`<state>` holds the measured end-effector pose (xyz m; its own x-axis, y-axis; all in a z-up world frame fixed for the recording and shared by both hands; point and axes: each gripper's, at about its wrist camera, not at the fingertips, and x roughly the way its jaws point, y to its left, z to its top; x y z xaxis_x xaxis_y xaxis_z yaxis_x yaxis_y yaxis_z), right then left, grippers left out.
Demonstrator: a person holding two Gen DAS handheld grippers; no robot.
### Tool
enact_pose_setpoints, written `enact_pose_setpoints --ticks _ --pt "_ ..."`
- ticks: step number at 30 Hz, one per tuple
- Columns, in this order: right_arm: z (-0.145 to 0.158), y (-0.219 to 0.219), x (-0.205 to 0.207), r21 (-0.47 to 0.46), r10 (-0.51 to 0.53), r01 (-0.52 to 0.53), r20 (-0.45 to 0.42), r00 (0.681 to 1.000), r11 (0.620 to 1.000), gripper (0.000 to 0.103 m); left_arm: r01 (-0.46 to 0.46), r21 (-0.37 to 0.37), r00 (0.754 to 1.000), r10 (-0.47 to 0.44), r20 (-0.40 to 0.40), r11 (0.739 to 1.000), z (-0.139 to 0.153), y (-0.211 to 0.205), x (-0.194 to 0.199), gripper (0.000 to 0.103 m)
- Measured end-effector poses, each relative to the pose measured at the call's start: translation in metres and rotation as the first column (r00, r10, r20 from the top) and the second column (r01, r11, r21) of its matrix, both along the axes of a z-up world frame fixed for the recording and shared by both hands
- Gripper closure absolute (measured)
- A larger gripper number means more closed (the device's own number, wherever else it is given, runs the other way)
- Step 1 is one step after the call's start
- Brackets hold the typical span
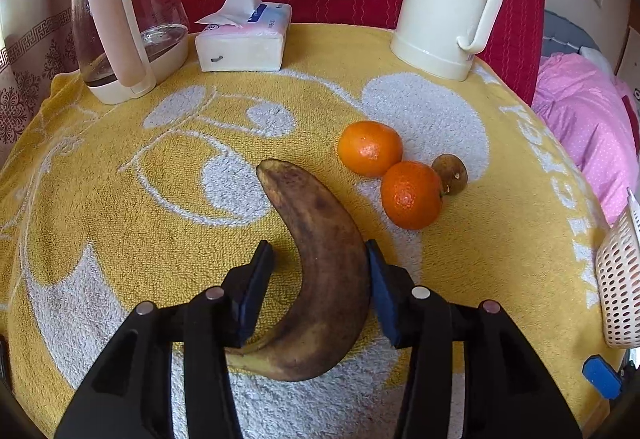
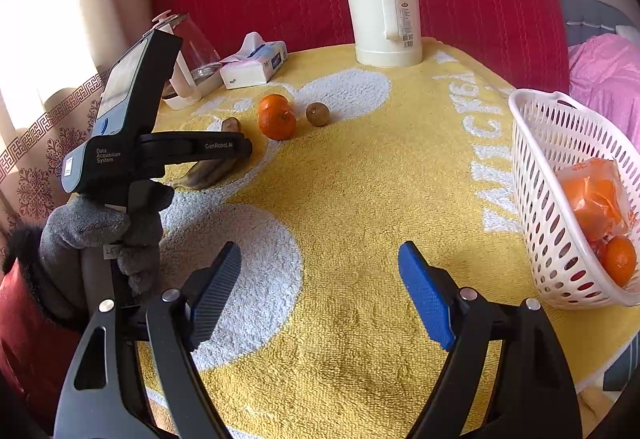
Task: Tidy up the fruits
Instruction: 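Close the left tool on the brown banana and lift it, then grasp a small orange with the right tool while the left tool holds the banana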
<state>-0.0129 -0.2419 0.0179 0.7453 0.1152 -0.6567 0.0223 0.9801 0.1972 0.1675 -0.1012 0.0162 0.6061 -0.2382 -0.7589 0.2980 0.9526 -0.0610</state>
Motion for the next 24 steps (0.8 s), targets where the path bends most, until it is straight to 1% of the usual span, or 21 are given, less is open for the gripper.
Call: enact_pose_setpoints --ticks 1,2,7,14,19,21,24 --pt "0.0 0.0 0.0 0.0 -0.002 0.002 -0.003 1.0 1.0 0.021 0.018 -0.012 1.0 -0.018 0.0 1.0 0.001 0.0 -0.001 0.067" --pt "-0.001 0.0 0.001 0.0 -0.005 0.005 -0.006 1.0 1.0 0.021 0.027 -0.018 1.0 -0.027 0.001 0.999 0.002 0.0 -0.003 0.069" --pt "-0.002 -0.002 0.002 0.0 -0.018 0.018 -0.022 1.0 1.0 0.021 0.029 -0.061 0.999 -0.029 0.014 0.998 0.01 0.008 -0.011 0.07" --pt "0.008 0.001 0.013 0.021 -0.006 0.006 -0.025 1.0 1.0 0.021 -0.016 -0.132 0.995 0.029 0.1 0.991 0.044 0.034 -0.026 0.07" --pt "0.015 0.007 0.04 0.018 0.004 -0.004 -0.028 1.0 1.0 0.021 -0.056 -0.176 0.985 0.083 0.15 0.983 0.062 0.056 -0.029 0.071" --pt "0.016 0.01 0.054 0.025 0.006 -0.005 -0.038 0.999 1.0 0.021 -0.074 -0.174 0.979 0.105 0.174 0.982 0.067 0.061 -0.031 0.071" --pt "0.015 0.017 0.075 0.021 0.013 -0.013 -0.049 0.999 1.0 0.021 -0.068 -0.184 0.977 0.102 0.185 0.981 0.071 0.066 -0.032 0.071"
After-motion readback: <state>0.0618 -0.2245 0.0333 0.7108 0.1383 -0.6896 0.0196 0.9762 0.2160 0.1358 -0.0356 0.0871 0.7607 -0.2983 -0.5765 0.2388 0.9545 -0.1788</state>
